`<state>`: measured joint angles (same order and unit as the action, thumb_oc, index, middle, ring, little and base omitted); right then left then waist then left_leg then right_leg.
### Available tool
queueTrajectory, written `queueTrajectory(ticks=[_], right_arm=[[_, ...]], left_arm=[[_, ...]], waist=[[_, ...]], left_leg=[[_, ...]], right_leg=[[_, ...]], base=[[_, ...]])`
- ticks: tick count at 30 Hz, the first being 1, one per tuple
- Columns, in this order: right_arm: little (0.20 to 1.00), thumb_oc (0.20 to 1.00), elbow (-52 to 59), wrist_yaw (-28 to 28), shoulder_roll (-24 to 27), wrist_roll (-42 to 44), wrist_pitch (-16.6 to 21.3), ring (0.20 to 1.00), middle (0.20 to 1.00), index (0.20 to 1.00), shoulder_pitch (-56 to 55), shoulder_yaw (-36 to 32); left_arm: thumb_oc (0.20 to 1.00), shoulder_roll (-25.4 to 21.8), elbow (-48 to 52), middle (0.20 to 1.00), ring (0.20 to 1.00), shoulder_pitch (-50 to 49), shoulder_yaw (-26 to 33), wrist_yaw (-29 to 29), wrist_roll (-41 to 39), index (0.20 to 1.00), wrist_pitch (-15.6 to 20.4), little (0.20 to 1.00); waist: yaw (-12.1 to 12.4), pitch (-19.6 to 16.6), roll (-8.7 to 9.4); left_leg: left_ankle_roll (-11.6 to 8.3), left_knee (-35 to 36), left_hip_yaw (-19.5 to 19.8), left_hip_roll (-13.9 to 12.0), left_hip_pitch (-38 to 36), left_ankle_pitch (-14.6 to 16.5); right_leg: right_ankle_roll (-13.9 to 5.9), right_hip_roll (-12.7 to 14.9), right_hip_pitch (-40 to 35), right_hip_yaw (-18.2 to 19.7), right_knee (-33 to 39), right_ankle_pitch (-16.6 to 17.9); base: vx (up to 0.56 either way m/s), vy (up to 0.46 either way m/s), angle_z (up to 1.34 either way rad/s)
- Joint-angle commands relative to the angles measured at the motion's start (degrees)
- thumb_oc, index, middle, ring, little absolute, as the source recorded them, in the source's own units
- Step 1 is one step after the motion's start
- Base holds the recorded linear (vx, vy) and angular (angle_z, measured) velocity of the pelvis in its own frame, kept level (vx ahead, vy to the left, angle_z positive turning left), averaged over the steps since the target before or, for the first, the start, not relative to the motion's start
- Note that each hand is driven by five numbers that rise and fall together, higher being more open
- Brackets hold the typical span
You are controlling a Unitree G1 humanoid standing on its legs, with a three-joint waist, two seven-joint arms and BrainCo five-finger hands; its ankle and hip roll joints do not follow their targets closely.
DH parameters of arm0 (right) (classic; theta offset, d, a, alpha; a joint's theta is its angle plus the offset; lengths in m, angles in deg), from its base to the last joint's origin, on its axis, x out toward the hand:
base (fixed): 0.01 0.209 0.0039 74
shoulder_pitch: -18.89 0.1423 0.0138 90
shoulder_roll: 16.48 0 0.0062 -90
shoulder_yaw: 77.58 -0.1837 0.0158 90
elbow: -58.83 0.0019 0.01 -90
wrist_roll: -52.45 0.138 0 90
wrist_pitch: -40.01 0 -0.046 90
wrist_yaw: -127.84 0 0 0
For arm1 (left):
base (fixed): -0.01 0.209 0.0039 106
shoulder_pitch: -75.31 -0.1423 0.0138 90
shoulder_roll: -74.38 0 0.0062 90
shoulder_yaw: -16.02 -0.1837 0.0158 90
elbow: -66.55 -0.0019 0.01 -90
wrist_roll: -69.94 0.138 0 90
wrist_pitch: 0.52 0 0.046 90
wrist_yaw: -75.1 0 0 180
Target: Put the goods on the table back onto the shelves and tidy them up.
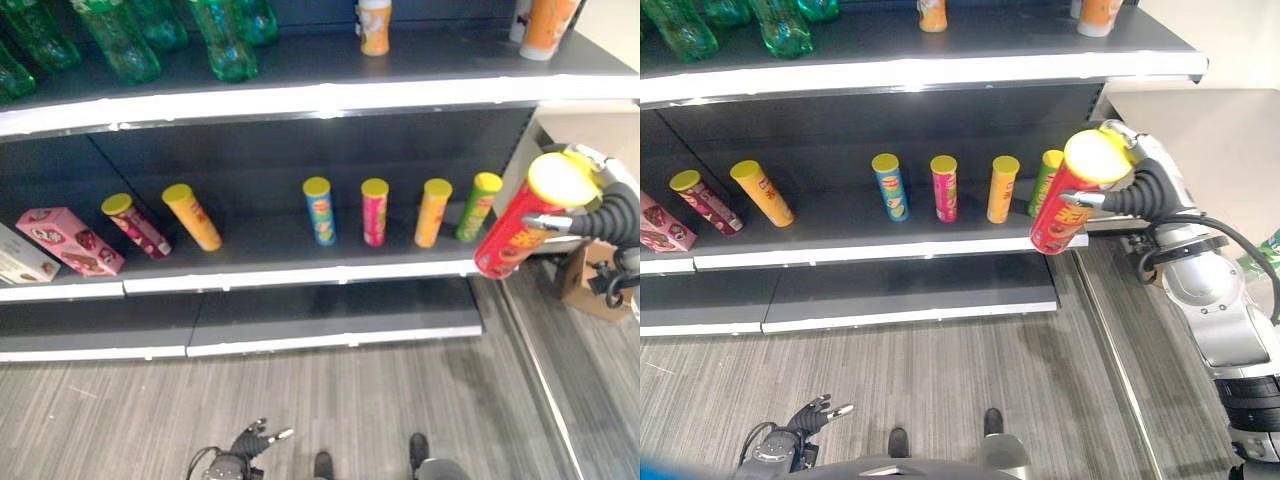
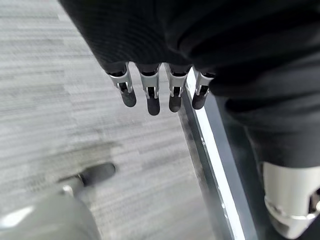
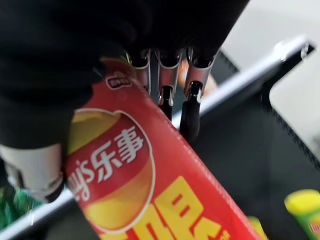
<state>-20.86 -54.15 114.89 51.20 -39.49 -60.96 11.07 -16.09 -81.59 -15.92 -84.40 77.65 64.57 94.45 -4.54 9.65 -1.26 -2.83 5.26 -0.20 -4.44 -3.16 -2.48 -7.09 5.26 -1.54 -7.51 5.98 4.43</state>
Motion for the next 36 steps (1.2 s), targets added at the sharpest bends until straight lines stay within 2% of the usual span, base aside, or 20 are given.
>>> queueTrajectory(ticks=[1, 3, 5, 6, 7, 10, 11, 12, 13, 14, 15, 16, 20, 21, 25, 26, 28, 30, 34, 36], right_arm=[[0.200, 0.200, 2.29, 0.56, 0.87, 0.54, 2.30, 0.200, 0.200, 0.200, 7.65, 2.69], [0.200, 0.200, 3.14, 1.46, 1.30, 0.62, 2.38, 0.200, 0.200, 0.200, 8.77, 4.65], [0.200, 0.200, 3.04, 2.32, 1.80, 0.72, 2.23, 0.200, 0.200, 0.200, 9.65, 6.74], [0.200, 0.200, 2.92, 2.29, 1.80, 0.72, 2.26, 0.200, 0.200, 0.200, 9.88, 6.93], [0.200, 0.200, 2.49, 2.67, 2.16, -0.07, 1.94, 0.200, 0.200, 0.200, 10.86, 9.07], [0.200, 0.200, 2.13, 2.99, 1.59, -0.51, 1.84, 0.200, 0.200, 0.200, 12.86, 11.72], [0.200, 0.200, 2.03, 2.96, 1.57, -0.51, 1.86, 0.200, 0.200, 0.200, 13.05, 11.91], [0.200, 0.200, 1.52, 2.68, 1.09, 0.45, 2.08, 0.200, 0.200, 0.200, 13.85, 13.02], [0.200, 0.200, 1.43, 2.65, 1.09, 0.46, 2.11, 0.200, 0.200, 0.200, 14.01, 13.20], [0.200, 0.200, 0.93, 2.06, 1.10, 0.79, 2.21, 0.200, 0.200, 0.200, 14.58, 13.59], [0.200, 0.200, 0.32, 1.57, 0.94, 0.90, 2.46, 0.200, 0.200, 0.200, 14.50, 13.41], [0.200, 0.200, 0.51, 1.57, 1.10, 0.86, 2.21, 0.200, 0.200, 0.200, 14.17, 13.24], [0.200, 0.200, 0.97, 1.71, -0.18, -0.84, 1.45, 0.200, 0.200, 0.200, 12.16, 11.64], [0.200, 0.200, 0.60, 1.77, -2.49, -2.31, 0.84, 0.200, 0.200, 0.200, 12.82, 12.44], [0.200, 0.200, -0.19, 1.83, -5.63, -3.32, 0.17, 0.200, 0.200, 0.200, 17.72, 17.10], [0.200, 0.200, -0.27, 1.81, -6.13, -3.13, 0.48, 0.200, 0.200, 0.200, 18.43, 17.83], [0.200, 0.200, 0.06, 1.96, -5.94, -3.03, 0.22, 0.200, 0.200, 0.200, 18.73, 17.80], [0.200, 0.200, -0.13, 1.40, -5.71, -1.87, 0.07, 0.200, 0.200, 0.200, 21.20, 18.97], [0.200, 0.200, -0.29, 1.09, -5.17, -2.04, -0.03, 0.200, 0.200, 0.200, 21.12, 18.67], [0.200, 0.200, -1.08, 0.98, -5.24, -2.34, -0.31, 0.200, 0.200, 0.200, 21.28, 19.26]], left_arm=[[1.000, -3.40, -0.22, 1.000, 1.000, 1.87, 0.93, -0.42, 0.83, 1.000, 1.46, 1.000], [1.000, -2.96, 0.52, 1.000, 1.000, 1.37, 1.34, -0.43, -0.10, 1.000, 1.37, 1.000], [1.000, -2.30, 1.50, 1.000, 1.000, 1.04, 1.80, -1.18, -1.86, 1.000, 1.29, 1.000], [1.000, -2.28, 1.53, 1.000, 1.000, 1.04, 1.86, -1.18, -1.89, 1.000, 1.27, 1.000], [1.000, -1.75, 1.90, 1.000, 1.000, 0.66, 2.52, -1.55, -4.17, 1.000, 1.18, 1.000], [1.000, -1.76, 0.88, 1.000, 1.000, 0.44, 3.06, -2.22, -4.76, 1.000, 1.35, 1.000], [1.000, -1.73, 0.83, 1.000, 1.000, 0.45, 3.12, -2.22, -4.76, 1.000, 1.38, 1.000], [1.000, -2.32, 0.08, 1.000, 1.000, 1.09, 2.89, -3.13, -5.73, 1.000, 1.75, 1.000], [1.000, -2.29, 0.07, 1.000, 1.000, 1.06, 2.93, -3.13, -5.75, 1.000, 1.76, 1.000], [1.000, -2.85, -0.59, 1.000, 1.000, 1.52, 2.95, -3.68, -5.85, 1.000, 1.92, 1.000], [1.000, -3.20, -1.09, 1.000, 1.000, 1.86, 2.80, -4.09, -5.29, 1.000, 1.94, 1.000], [1.000, -3.44, -1.16, 1.000, 1.000, 1.79, 2.79, -3.92, -5.10, 1.000, 2.01, 1.000], [1.000, -3.58, -2.24, 1.000, 1.000, 1.56, 2.15, -3.65, -2.57, 1.000, 1.87, 1.000], [1.000, -4.37, -2.09, 1.000, 1.000, 1.90, 1.68, -3.32, -1.57, 1.000, 1.76, 1.000], [1.000, -6.47, -1.01, 1.000, 1.000, 1.51, 1.98, -3.17, -0.60, 1.000, 1.48, 1.000], [1.000, -6.92, -1.10, 1.000, 1.000, 1.56, 1.90, -3.24, -0.19, 1.000, 1.43, 1.000], [1.000, -7.29, -1.58, 1.000, 1.000, 1.45, 2.42, -3.19, -0.30, 1.000, 1.00, 1.000], [1.000, -5.83, -2.29, 1.000, 1.000, 2.49, 2.05, -3.45, -1.92, 1.000, 1.04, 1.000], [1.000, -4.79, -1.87, 1.000, 1.000, 2.86, 1.66, -3.60, -2.37, 1.000, 1.22, 1.000], [1.000, -3.57, -2.10, 1.000, 1.000, 2.60, 1.72, -3.85, -3.36, 1.000, 1.22, 1.000]], waist=[[1.48, -0.22, 2.84], [1.99, 0.86, 3.30], [2.89, 2.56, 3.90], [2.72, 2.56, 3.81], [3.07, 3.09, 3.65], [3.96, 2.26, 4.15], [3.92, 2.27, 4.15], [4.02, 1.86, 4.21], [3.99, 1.87, 4.14], [3.73, 1.34, 3.39], [3.58, 1.19, 2.96], [3.26, 0.48, 2.34], [3.70, -1.73, 1.03], [3.77, -1.55, 1.42], [5.19, -1.00, 1.53], [5.29, -0.97, 1.21], [4.64, -0.82, 0.98], [4.02, 0.82, 1.27], [4.42, 1.03, 2.16], [4.63, 0.53, 2.35]], left_leg=[[-0.27, -6.63, -1.83, 5.83, 0.83, 6.92], [-1.42, -14.02, -1.51, 7.13, 3.44, 8.89], [-4.38, -22.42, -1.43, 7.19, 7.53, 7.74], [-4.42, -23.00, -1.33, 7.10, 7.88, 7.98], [-5.73, -23.81, -1.79, 4.02, 9.48, 6.82], [-4.95, -17.46, 0.16, -1.08, 8.92, 6.47], [-5.01, -17.19, 0.13, -1.11, 8.73, 6.39], [-5.51, -12.06, 4.12, -6.84, 9.71, 2.06], [-5.63, -11.41, 4.07, -7.01, 9.32, 1.79], [-6.81, -5.80, 5.55, -12.16, 10.17, -3.62], [-7.57, -4.53, 4.85, -13.67, 11.30, -6.16], [-7.69, -2.51, 3.98, -14.06, 10.23, -5.68], [-8.80, -3.31, 4.36, -10.77, 9.63, -2.27], [-7.50, -4.43, 3.07, -7.67, 9.13, -0.10], [-3.84, -2.43, -2.63, -3.74, 5.89, 1.36], [-3.35, -1.50, -3.25, -3.35, 5.37, 1.15], [-2.18, -0.26, -3.04, -1.88, 3.97, 1.47], [-1.68, -0.26, -1.38, 0.57, 3.70, 1.78], [-2.04, -0.26, 0.20, 1.96, 3.96, 1.80], [-2.77, -0.26, 0.88, 1.64, 4.10, 1.99]], right_leg=[[0.79, -2.00, 3.17, 1.28, -5.48, -4.47], [1.28, -1.20, 2.44, 0.86, -6.00, -5.02], [1.91, -0.02, 1.19, 0.14, -5.83, -5.64], [1.95, -0.11, 1.24, 0.03, -5.83, -5.64], [1.77, 0.25, 0.24, -0.67, -5.02, -6.22], [0.69, 2.02, 0.23, 0.24, -4.38, -6.67], [0.73, 1.99, 0.22, 0.27, -4.44, -6.75], [-0.56, 3.60, 0.91, 1.41, -4.72, -7.92], [-0.47, 3.46, 0.92, 1.42, -4.90, -8.08], [-1.73, 4.92, 0.55, 2.76, -5.11, -9.35], [-2.44, 6.01, -0.01, 2.96, -5.13, -9.64], [-2.99, 6.19, -0.54, 3.24, -5.00, -10.28], [-5.18, 10.36, -3.31, 2.47, -4.34, -8.33], [-5.79, 13.10, -1.62, 3.61, -6.72, -5.03], [-4.59, 16.12, 4.08, 2.40, -13.02, 1.22], [-4.23, 15.69, 4.71, 1.30, -14.58, 1.00], [-3.28, 10.70, 6.39, 3.13, -16.88, -1.69], [-2.36, 3.50, 8.98, 5.46, -9.14, -3.61], [-2.41, 3.32, 6.48, 6.88, -5.98, -3.18], [-2.50, 3.75, 4.86, 4.55, -4.22, -2.63]], base=[[0.06, -0.035, 0.16], [0.03, -0.021, 0.11], [-0.01, 0.012, 0.20], [0.04, 0.067, 0.37], [0.13, 0.096, 0.34], [0.17, 0.131, 0.20], [0.19, 0.274, -0.03], [0.13, 0.194, -0.15], [0.28, 0.465, -0.09], [0.25, 0.407, -0.12], [0.35, 0.556, -0.03], [0.32, 0.429, -0.09], [0.31, 0.404, -0.05], [0.17, 0.302, -0.08], [0.16, 0.477, -0.41], [0.15, 0.387, -1.06], [0.19, 0.327, -0.54], [0.21, 0.177, 0.38], [0.07, 0.000, 0.56], [0.09, -0.081, 0.41]])
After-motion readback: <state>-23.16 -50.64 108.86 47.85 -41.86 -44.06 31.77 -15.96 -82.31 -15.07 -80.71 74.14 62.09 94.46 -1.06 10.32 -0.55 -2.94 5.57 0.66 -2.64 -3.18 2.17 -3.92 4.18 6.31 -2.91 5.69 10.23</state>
